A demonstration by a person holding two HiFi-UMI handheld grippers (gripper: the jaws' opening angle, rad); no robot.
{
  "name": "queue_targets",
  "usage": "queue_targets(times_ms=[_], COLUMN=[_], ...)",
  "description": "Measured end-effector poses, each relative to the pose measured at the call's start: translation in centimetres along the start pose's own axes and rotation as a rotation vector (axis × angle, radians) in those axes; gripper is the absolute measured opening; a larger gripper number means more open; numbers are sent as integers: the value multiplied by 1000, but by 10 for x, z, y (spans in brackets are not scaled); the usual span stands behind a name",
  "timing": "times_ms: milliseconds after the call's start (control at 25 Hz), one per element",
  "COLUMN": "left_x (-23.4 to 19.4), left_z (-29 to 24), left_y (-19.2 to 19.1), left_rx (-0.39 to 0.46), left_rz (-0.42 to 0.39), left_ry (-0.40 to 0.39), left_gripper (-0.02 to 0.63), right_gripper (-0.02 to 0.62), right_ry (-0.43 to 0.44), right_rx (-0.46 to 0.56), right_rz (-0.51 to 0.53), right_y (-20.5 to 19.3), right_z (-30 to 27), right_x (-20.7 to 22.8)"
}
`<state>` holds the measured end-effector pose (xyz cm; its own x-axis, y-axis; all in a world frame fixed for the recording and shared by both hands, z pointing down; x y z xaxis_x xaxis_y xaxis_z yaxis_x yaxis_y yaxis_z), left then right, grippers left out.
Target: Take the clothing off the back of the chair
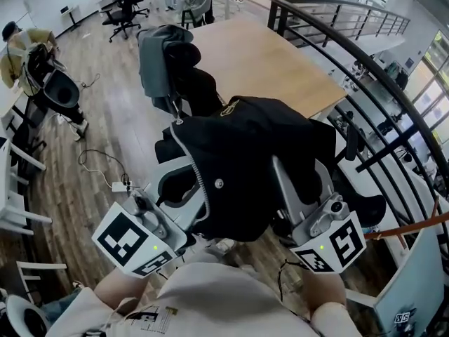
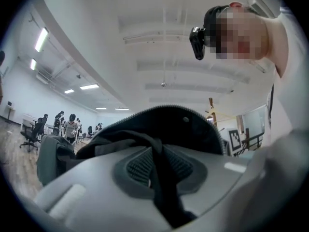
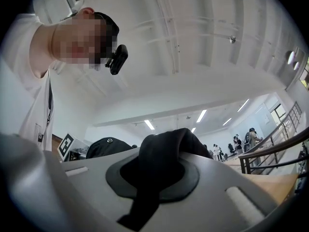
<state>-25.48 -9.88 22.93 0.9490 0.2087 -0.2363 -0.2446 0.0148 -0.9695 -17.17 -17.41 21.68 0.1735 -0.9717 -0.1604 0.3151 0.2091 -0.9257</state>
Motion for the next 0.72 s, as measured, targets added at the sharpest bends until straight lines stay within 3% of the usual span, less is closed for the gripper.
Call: queue_targets(times_ms=[280,720], left_x=[-19,-30], left_z=[19,30], left_y=[-38,-83], left_rx=[-36,-107], left_rz=[83,118], left_ry=[28,68], left_gripper=[46,46], right_gripper=[37,37], right_ry=[21,24], right_rx=[-94,-181], right_rz=[-50,-102], right_y=[-38,-79], right_z=[0,13], right_x=[-21,-37])
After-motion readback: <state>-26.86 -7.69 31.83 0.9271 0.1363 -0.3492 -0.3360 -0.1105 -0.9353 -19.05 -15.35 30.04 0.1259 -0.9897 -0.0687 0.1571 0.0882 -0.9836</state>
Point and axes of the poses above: the fingertips, and each gripper's own axes: z backward along the fingers, x to its right, y out of its top, the point moved 2 cm from there along z, backward along the fingers, and after that the axes turned 13 degrees about z, right-handed, at the moved point
